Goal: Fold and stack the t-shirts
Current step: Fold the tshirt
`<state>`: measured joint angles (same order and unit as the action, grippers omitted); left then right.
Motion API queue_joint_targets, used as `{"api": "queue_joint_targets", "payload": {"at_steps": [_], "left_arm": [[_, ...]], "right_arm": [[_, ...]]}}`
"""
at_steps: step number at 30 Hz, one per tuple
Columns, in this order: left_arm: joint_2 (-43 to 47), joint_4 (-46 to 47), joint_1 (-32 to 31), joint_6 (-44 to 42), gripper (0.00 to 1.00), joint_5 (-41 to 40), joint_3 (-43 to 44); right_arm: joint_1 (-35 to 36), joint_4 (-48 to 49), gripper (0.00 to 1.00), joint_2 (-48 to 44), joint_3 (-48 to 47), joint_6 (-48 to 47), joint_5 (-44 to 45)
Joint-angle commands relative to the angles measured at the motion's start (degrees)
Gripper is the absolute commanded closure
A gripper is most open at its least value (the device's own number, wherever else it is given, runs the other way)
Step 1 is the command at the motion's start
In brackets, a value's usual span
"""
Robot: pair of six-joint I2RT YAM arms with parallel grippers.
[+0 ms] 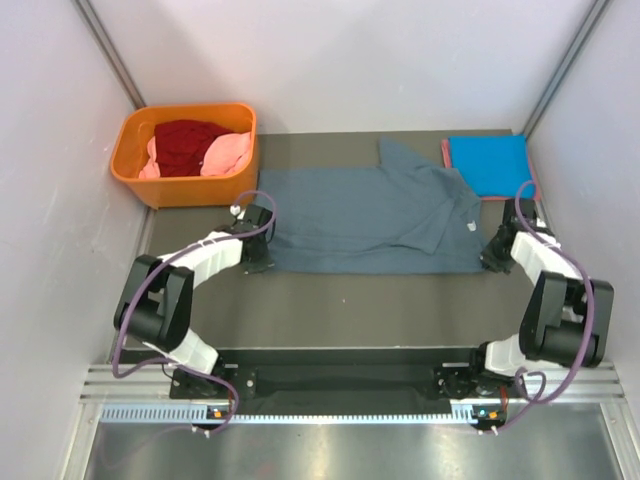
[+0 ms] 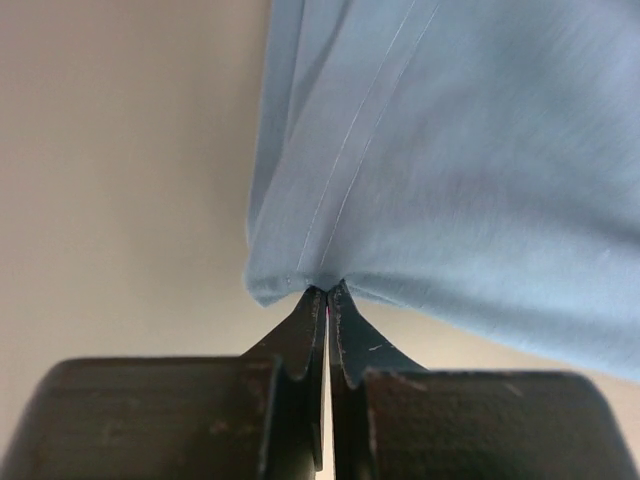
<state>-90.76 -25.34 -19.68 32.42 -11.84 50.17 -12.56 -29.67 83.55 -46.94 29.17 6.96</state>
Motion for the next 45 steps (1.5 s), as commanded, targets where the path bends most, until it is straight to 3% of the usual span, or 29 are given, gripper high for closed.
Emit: {"api": "queue_joint_targets", "payload": {"at_steps": [1, 11, 14, 16, 18, 19, 20, 23, 26, 27, 30, 37, 41, 45], "left_arm": [[3.30, -8.13, -2.10, -0.96, 1.00, -3.89, -2.10], [7.26, -18.77, -8.97, 5.27, 1.00, -4.69, -1.75], [8.06, -21.32, -8.97, 6.33, 0.83, -4.60, -1.66], [7.88, -23.86, -9.49, 7.21, 0.78, -5.21, -0.96], [9.37, -26.85, -10.46, 7.65, 0.58, -7.14, 0.62], [10.33, -27.91, -10.38, 7.65, 0.54, -7.76, 1.41], [12.17, -29.40, -10.38, 7.39, 0.53, -9.07, 3.59], [15.43, -26.27, -10.38, 3.27, 0.53, -5.94, 7.99], [15.27, -20.64, -9.59, -1.30, 0.50, 0.91, 9.59], [14.48, -17.14, -8.80, -3.05, 0.50, 6.51, 9.85], [9.13, -15.70, -7.74, -4.82, 0.50, 11.30, 11.70], [-5.63, -20.35, -2.56, -9.22, 0.50, 7.00, 20.82], [-9.95, -21.94, -0.97, -12.12, 0.49, 2.98, 24.70], [-13.47, -21.68, -0.71, -13.70, 0.49, 4.45, 26.73]], "right_arm": [[-0.98, -3.55, 1.00, -5.58, -0.18, -0.43, 5.61], [-4.14, -5.74, 1.00, -12.53, 5.98, -0.17, 5.26], [-4.32, -7.15, 1.00, -14.46, 6.33, 1.32, 3.85], [-4.58, -7.24, 1.00, -14.91, 6.95, 2.12, 3.24], [-4.93, -9.86, 0.90, -14.21, 5.38, 2.12, 4.11], [-5.11, -10.92, 0.84, -13.16, 4.50, 1.86, 4.11], [-5.11, -11.72, 0.74, -12.97, 3.62, 1.25, 3.59], [-5.02, -12.08, 0.66, -15.07, 2.11, 0.28, -0.01], [-4.06, -10.85, 0.61, -18.24, 1.85, 0.63, -2.65], [-3.53, -10.41, 0.59, -18.68, 2.02, 1.15, -3.00], [-0.81, -8.22, 0.57, -19.56, 2.90, 2.03, -5.81], [8.33, -0.66, 0.52, -15.36, 5.45, 6.33, -9.43], [12.11, 2.59, 0.52, -10.43, 5.10, 8.97, -9.25], [15.45, 5.49, 0.53, -6.91, 5.36, 12.48, -9.25]]}}
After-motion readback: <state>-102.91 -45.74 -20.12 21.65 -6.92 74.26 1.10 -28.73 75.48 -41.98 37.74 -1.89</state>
